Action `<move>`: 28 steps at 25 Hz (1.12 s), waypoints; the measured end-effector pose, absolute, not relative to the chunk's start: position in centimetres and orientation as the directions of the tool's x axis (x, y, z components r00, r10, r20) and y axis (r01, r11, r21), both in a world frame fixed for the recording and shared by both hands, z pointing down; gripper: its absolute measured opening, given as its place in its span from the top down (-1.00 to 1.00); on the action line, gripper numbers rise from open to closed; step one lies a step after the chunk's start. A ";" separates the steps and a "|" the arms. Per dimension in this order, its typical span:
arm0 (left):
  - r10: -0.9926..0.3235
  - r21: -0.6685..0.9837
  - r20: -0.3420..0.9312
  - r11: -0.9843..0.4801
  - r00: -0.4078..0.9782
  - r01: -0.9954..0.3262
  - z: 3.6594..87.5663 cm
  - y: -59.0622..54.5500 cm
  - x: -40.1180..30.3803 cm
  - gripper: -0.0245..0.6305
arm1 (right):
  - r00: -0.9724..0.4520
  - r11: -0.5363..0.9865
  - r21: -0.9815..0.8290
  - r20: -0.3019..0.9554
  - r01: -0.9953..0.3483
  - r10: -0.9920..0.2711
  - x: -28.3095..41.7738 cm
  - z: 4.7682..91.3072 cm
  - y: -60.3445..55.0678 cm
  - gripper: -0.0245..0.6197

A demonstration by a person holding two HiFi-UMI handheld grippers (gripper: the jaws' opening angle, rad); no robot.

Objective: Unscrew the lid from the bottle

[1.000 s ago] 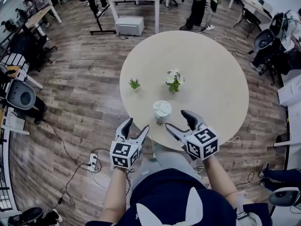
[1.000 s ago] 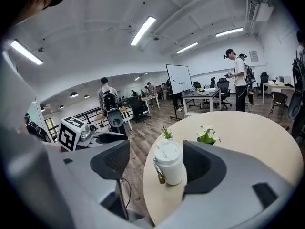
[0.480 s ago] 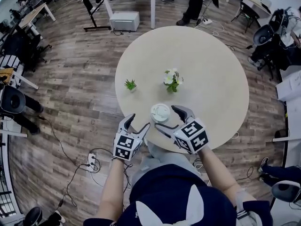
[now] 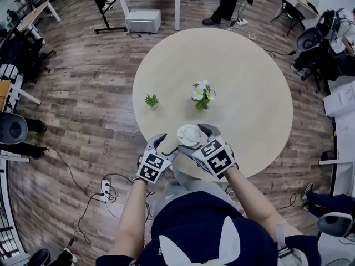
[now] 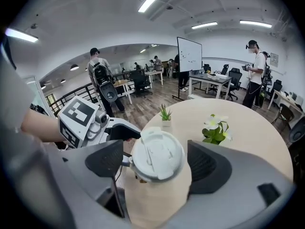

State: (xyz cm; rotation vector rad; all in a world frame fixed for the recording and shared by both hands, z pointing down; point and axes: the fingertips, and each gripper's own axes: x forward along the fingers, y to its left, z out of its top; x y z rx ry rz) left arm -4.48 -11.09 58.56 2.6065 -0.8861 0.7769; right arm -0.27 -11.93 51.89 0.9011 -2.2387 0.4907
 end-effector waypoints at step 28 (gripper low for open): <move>-0.365 0.105 0.435 -0.887 0.823 -0.449 58.3 -10.2 1.8 -0.11 | -0.585 0.762 -0.103 0.708 -0.640 -0.396 -0.7 52.9 -11.9 -0.22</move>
